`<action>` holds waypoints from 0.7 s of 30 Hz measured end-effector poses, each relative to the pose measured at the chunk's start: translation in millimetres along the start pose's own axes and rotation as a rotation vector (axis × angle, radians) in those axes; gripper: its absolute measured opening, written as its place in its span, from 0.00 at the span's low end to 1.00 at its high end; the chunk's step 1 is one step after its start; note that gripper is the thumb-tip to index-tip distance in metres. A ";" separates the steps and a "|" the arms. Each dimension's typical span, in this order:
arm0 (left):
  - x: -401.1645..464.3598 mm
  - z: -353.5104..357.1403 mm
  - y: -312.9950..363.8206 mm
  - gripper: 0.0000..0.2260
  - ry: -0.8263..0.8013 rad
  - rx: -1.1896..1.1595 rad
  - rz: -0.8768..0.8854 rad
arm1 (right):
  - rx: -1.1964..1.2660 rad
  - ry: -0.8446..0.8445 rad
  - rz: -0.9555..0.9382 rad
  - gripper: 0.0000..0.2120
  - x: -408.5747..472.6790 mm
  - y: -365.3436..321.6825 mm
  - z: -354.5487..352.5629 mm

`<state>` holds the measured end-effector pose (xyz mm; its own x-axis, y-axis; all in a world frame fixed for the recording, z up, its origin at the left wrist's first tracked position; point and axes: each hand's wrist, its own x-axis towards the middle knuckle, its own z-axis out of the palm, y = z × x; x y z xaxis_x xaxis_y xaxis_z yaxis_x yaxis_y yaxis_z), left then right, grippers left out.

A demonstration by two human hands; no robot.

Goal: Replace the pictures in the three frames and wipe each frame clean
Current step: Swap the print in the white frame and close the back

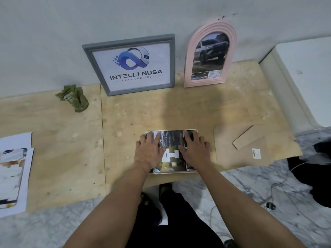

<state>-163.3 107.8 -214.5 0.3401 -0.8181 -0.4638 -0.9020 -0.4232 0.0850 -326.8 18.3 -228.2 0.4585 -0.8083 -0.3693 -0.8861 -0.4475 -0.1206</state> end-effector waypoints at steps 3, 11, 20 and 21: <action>3.9 1.1 3.6 0.28 0.017 -0.024 -0.025 | 0.013 0.017 0.022 0.29 3.3 -2.4 3.3; -14.4 11.1 5.4 0.25 0.192 -0.219 -0.124 | 0.159 0.085 0.061 0.31 -14.7 -3.1 3.5; -58.6 46.8 -3.1 0.24 0.202 -0.361 -0.266 | 0.343 0.110 0.293 0.25 -66.7 72.4 2.0; -57.6 43.7 0.1 0.23 0.218 -0.362 -0.282 | 0.350 0.100 0.319 0.26 -67.0 81.2 0.1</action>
<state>-194.6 171.8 -226.3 0.6397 -0.6984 -0.3210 -0.6301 -0.7157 0.3014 -429.4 36.2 -213.3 0.1495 -0.9247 -0.3500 -0.9452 -0.0297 -0.3252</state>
